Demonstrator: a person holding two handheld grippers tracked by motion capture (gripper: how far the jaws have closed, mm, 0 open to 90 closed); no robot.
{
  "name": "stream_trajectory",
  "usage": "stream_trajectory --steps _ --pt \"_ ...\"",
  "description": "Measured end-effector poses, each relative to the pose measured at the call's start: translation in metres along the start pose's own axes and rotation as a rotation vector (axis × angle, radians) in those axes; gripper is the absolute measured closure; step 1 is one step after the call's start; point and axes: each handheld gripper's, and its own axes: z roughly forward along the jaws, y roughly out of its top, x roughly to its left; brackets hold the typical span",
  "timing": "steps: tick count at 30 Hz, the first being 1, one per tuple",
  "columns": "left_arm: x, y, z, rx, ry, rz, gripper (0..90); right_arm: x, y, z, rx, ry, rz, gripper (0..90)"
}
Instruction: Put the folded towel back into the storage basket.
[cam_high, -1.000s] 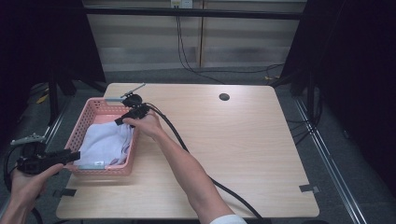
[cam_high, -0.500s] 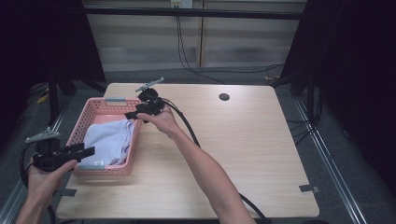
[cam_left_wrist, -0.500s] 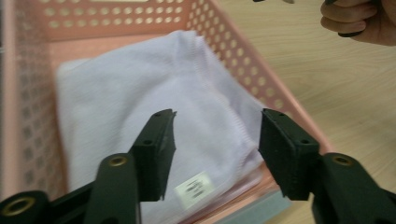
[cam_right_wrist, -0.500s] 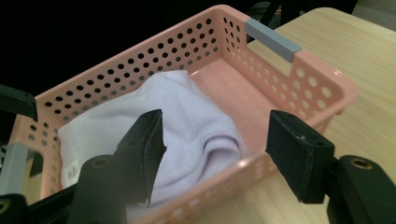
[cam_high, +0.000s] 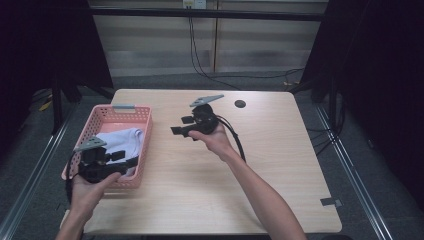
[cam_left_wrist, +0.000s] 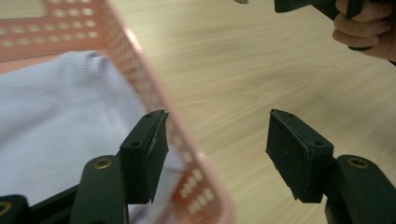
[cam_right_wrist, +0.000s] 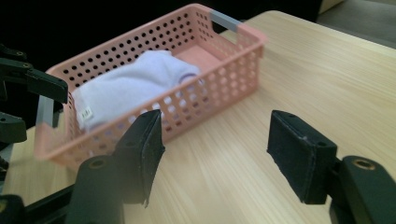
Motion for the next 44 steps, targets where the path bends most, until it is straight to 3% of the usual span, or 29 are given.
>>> stream_trajectory --steps 5,9,15,19,21,24,26,31,33,36,37,39,42,44 --pt "-0.023 0.001 0.022 -0.001 -0.029 0.020 34.8 -0.006 -0.025 -0.041 0.004 -0.043 -0.002 36.5" --pt "-0.038 -0.001 0.036 0.045 -0.048 0.071 32.4 -0.009 -0.047 -0.073 0.007 -0.081 0.003 36.6" --pt "-0.057 0.000 0.047 0.052 -0.060 0.100 32.0 -0.008 -0.074 -0.120 0.006 -0.135 0.011 36.7" --pt "-0.075 -0.007 0.053 0.065 -0.098 0.127 32.2 -0.003 -0.095 -0.148 0.007 -0.156 0.018 36.7" --pt "-0.083 -0.012 0.055 0.066 -0.095 0.140 31.9 -0.001 -0.108 -0.161 0.010 -0.164 0.030 36.6" --pt "-0.091 -0.019 0.056 0.084 -0.116 0.119 30.1 0.004 -0.127 -0.180 0.012 -0.180 0.050 36.4" --pt "-0.096 -0.026 0.058 0.125 -0.107 0.104 29.9 0.007 -0.138 -0.192 0.010 -0.199 0.061 36.4" --pt "-0.102 -0.045 0.055 0.164 -0.107 0.121 29.2 0.015 -0.168 -0.222 0.008 -0.250 0.098 35.2" --pt "-0.101 -0.056 0.051 0.162 -0.102 0.131 28.6 0.016 -0.177 -0.231 -0.003 -0.273 0.120 34.8" --pt "-0.096 -0.069 0.052 0.158 -0.088 0.104 28.8 0.014 -0.197 -0.239 -0.014 -0.298 0.159 34.4" --pt "-0.094 -0.070 0.054 0.176 -0.104 0.102 28.5 0.013 -0.201 -0.240 -0.008 -0.302 0.162 34.3" --pt "-0.093 -0.069 0.056 0.170 -0.072 0.120 28.2 0.011 -0.203 -0.241 0.013 -0.342 0.134 34.1" --pt "-0.092 -0.068 0.053 0.117 -0.070 0.082 28.1 0.006 -0.210 -0.240 -0.017 -0.338 0.201 32.2" --pt "-0.093 -0.068 0.051 0.118 -0.060 0.103 27.4 0.005 -0.212 -0.237 0.016 -0.348 0.185 31.5"
